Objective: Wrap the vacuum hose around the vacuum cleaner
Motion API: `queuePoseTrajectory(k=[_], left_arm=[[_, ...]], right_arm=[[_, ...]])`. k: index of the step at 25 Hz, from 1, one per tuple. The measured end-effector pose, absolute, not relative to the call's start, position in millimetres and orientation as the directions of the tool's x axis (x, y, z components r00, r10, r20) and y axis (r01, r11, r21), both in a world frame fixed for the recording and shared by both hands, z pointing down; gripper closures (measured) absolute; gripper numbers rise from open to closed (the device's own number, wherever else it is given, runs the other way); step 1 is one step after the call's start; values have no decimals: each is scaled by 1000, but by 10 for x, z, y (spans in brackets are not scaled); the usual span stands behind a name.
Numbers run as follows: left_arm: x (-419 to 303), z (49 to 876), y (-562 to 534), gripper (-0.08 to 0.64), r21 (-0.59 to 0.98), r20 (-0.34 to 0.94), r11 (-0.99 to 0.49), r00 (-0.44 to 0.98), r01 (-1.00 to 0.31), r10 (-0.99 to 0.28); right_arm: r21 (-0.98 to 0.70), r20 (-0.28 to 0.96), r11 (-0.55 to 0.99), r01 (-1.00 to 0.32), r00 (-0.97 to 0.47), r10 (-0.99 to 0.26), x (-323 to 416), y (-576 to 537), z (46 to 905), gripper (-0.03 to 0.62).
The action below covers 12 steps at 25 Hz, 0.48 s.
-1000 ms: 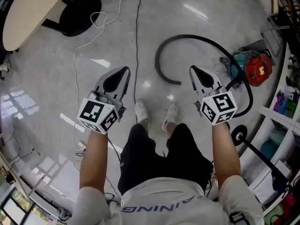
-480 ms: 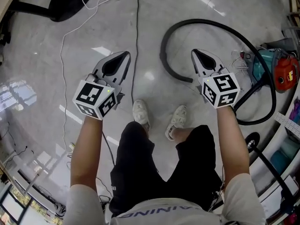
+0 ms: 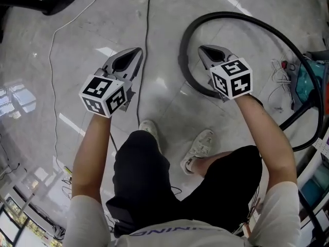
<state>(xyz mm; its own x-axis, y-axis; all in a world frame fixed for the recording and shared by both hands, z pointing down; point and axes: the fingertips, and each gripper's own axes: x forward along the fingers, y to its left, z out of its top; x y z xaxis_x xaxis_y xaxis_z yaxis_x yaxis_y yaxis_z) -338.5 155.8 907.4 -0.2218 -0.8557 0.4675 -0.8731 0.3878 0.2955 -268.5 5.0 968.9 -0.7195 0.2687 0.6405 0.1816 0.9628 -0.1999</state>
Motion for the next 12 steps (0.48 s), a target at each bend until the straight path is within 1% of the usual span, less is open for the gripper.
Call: queuePoseTrajectory(k=[3, 6, 8, 12], left_arm=[[-3439, 9436, 1511, 543, 310, 463, 393, -224, -866, -858], [-3494, 9701, 1467, 543, 314, 457, 391, -224, -865, -861], [-3526, 9852, 1447, 543, 318, 456, 391, -222, -864, -862], [-3567, 10125, 1412, 543, 339, 470, 395, -210, -853, -857]], right_arm=[[-219, 662, 956, 194, -690, 292, -2715, 126, 10117, 580], [-274, 700, 948, 159, -643, 311, -2707, 171, 10593, 573], [-323, 715, 939, 116, -621, 322, -2679, 221, 10857, 541], [-389, 745, 921, 30, -578, 333, -2617, 330, 11269, 434]])
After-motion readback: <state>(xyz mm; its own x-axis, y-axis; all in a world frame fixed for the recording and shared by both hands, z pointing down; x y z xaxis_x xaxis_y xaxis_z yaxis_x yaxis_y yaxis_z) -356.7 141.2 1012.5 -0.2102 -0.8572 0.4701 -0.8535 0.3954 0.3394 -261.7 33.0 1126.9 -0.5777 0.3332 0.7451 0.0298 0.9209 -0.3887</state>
